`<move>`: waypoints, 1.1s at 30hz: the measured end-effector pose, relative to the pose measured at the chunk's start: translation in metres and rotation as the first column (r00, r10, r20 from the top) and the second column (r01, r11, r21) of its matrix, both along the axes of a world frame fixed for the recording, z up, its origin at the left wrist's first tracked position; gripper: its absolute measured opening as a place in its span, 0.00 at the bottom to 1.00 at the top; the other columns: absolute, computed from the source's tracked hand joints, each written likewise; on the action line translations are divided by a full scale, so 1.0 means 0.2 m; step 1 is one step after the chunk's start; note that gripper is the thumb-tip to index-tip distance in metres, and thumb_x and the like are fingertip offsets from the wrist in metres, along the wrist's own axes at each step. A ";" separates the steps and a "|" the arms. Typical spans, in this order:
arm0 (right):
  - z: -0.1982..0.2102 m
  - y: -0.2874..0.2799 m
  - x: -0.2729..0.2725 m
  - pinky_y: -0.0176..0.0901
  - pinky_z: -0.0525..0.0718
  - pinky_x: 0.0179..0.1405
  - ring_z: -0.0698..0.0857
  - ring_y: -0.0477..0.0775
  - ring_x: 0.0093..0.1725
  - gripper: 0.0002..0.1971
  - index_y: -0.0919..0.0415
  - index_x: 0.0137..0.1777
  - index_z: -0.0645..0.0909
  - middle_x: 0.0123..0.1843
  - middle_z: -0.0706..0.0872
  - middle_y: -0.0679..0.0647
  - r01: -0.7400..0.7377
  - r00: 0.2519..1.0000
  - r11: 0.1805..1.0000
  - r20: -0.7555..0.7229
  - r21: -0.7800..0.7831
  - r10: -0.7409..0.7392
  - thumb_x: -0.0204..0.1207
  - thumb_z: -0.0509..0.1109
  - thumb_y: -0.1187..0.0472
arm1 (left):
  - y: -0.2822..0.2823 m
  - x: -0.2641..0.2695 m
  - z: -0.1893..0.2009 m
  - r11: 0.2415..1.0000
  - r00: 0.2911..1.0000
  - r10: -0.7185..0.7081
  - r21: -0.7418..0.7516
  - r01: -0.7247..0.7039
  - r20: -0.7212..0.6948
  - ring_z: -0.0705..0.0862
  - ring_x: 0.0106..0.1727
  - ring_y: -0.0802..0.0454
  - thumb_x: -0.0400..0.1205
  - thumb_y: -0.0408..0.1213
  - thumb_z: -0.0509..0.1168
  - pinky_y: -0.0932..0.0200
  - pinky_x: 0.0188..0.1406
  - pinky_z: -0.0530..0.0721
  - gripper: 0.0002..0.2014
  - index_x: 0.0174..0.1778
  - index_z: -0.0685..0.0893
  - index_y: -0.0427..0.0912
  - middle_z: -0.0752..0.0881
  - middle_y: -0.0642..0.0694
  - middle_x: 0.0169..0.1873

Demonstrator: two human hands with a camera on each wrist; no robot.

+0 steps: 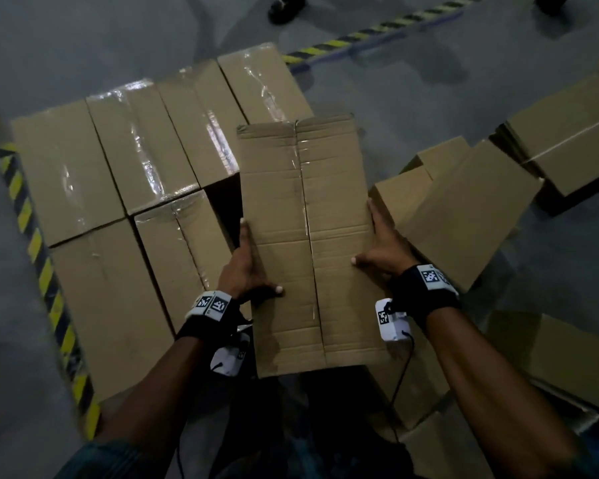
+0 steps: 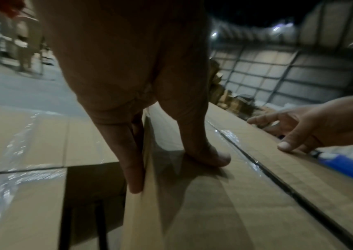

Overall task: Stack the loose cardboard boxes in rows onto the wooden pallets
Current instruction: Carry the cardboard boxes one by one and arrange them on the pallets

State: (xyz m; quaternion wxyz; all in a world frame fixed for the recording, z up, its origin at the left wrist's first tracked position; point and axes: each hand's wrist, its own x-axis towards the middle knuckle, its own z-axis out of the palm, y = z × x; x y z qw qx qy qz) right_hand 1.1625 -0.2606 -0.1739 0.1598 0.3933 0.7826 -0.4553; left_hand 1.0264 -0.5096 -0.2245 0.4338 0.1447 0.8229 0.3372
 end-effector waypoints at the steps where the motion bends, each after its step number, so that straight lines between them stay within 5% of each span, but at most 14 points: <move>1: -0.06 0.04 -0.05 0.58 0.60 0.82 0.61 0.61 0.83 0.64 0.44 0.87 0.40 0.86 0.57 0.54 -0.028 1.000 1.000 0.010 0.005 0.028 0.63 0.83 0.68 | 0.02 -0.01 -0.05 1.000 1.000 0.016 -0.017 -0.016 -0.001 0.66 0.79 0.34 0.55 0.42 0.88 0.32 0.77 0.67 0.81 0.79 0.22 0.62 0.63 0.36 0.82; 3: -0.21 0.13 -0.16 0.65 0.64 0.80 0.62 0.64 0.82 0.64 0.39 0.86 0.39 0.85 0.59 0.55 -0.074 0.997 0.997 0.036 -0.026 0.075 0.63 0.84 0.67 | 0.09 -0.06 -0.18 0.997 0.998 0.070 -0.041 -0.070 -0.005 0.66 0.79 0.34 0.54 0.42 0.89 0.33 0.77 0.68 0.81 0.79 0.22 0.63 0.63 0.36 0.82; 11: -0.93 0.30 -0.41 0.54 0.60 0.79 0.60 0.63 0.83 0.61 0.41 0.87 0.41 0.87 0.55 0.54 -0.163 0.980 0.986 0.105 -0.042 0.167 0.67 0.82 0.68 | 0.18 -0.15 -0.81 0.977 0.988 0.156 -0.146 -0.156 -0.014 0.66 0.80 0.33 0.55 0.39 0.88 0.36 0.77 0.67 0.80 0.80 0.23 0.56 0.61 0.32 0.82; 16: -1.35 0.26 -0.49 0.67 0.74 0.72 0.66 0.67 0.79 0.63 0.33 0.84 0.40 0.85 0.58 0.56 -0.158 0.977 0.982 0.126 -0.100 0.170 0.65 0.82 0.68 | 0.16 -0.19 -1.20 0.964 0.982 0.186 -0.196 -0.178 0.024 0.65 0.80 0.34 0.56 0.37 0.88 0.38 0.78 0.67 0.80 0.81 0.24 0.53 0.60 0.32 0.82; 20: -1.63 0.21 -0.52 0.65 0.73 0.75 0.66 0.62 0.80 0.63 0.38 0.85 0.42 0.85 0.61 0.54 -0.182 0.977 0.978 0.091 -0.102 0.192 0.63 0.83 0.68 | 0.10 -0.22 -1.46 0.949 0.979 0.203 -0.251 -0.191 0.025 0.66 0.80 0.34 0.55 0.39 0.88 0.38 0.78 0.67 0.79 0.83 0.28 0.52 0.60 0.33 0.82; 27: -1.83 0.12 -0.55 0.48 0.65 0.78 0.63 0.45 0.78 0.62 0.44 0.87 0.45 0.85 0.61 0.49 -0.086 0.996 0.992 -0.031 -0.089 0.083 0.62 0.83 0.71 | 0.02 -0.29 -1.64 0.944 0.973 0.228 -0.240 -0.225 -0.014 0.68 0.79 0.35 0.57 0.41 0.87 0.44 0.75 0.69 0.72 0.86 0.41 0.52 0.64 0.36 0.81; 33: -1.84 0.14 -0.66 0.53 0.65 0.79 0.62 0.44 0.80 0.63 0.40 0.86 0.44 0.85 0.61 0.44 -0.126 0.987 0.982 -0.119 -0.140 0.110 0.63 0.82 0.72 | -0.04 -0.31 -1.64 0.945 0.959 0.269 -0.171 -0.280 -0.087 0.65 0.80 0.40 0.60 0.40 0.86 0.48 0.76 0.66 0.69 0.86 0.42 0.52 0.61 0.41 0.83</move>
